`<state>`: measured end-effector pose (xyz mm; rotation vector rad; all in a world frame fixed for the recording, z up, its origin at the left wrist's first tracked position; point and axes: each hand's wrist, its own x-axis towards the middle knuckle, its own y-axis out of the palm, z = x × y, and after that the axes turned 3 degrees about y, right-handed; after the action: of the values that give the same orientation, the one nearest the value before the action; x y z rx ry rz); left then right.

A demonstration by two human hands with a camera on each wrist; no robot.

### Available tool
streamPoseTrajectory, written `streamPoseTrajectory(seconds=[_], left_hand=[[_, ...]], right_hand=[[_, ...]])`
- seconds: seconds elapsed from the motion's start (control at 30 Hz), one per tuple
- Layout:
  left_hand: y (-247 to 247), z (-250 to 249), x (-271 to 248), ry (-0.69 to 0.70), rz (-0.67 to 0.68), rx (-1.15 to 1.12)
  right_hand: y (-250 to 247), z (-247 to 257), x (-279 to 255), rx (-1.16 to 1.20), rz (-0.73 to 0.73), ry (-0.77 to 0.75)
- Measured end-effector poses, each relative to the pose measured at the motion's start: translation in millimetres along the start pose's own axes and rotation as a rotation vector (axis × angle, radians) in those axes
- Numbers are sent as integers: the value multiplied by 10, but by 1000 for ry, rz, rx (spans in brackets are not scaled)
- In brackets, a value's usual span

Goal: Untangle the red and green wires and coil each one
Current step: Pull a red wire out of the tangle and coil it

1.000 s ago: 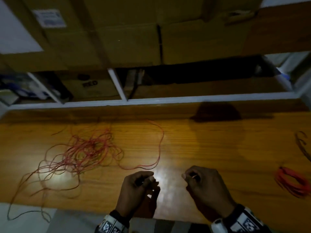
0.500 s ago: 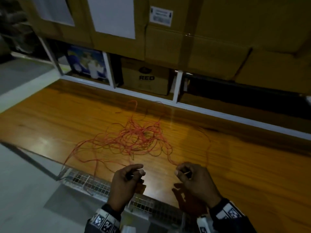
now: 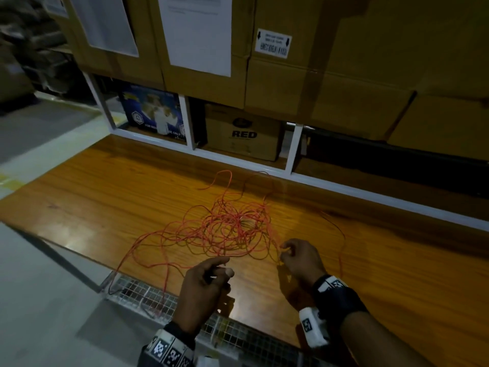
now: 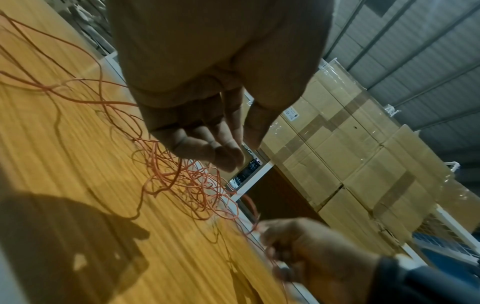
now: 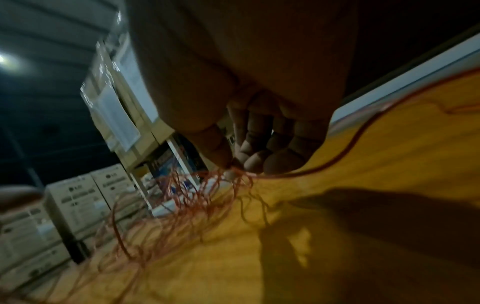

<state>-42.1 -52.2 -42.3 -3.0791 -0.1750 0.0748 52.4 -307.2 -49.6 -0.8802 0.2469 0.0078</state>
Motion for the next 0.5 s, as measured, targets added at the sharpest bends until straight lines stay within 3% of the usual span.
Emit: streamPoseTrajectory(seconds=[0.1,0.27,0.43,0.5], left_hand=[[56,-117,57,25,-31,27],[61,-60,343,4,-262,238],[215,-75,541,-68,-37,204],[256,-155,602,-20,-26,233]], right_hand=[[-339,117,-79,139,-125,-123],[-928,102,-150,204,-292,-251],[-981,-185,-109,-224,-12,-134],[-932,-230,-112,-252,-30,-153]])
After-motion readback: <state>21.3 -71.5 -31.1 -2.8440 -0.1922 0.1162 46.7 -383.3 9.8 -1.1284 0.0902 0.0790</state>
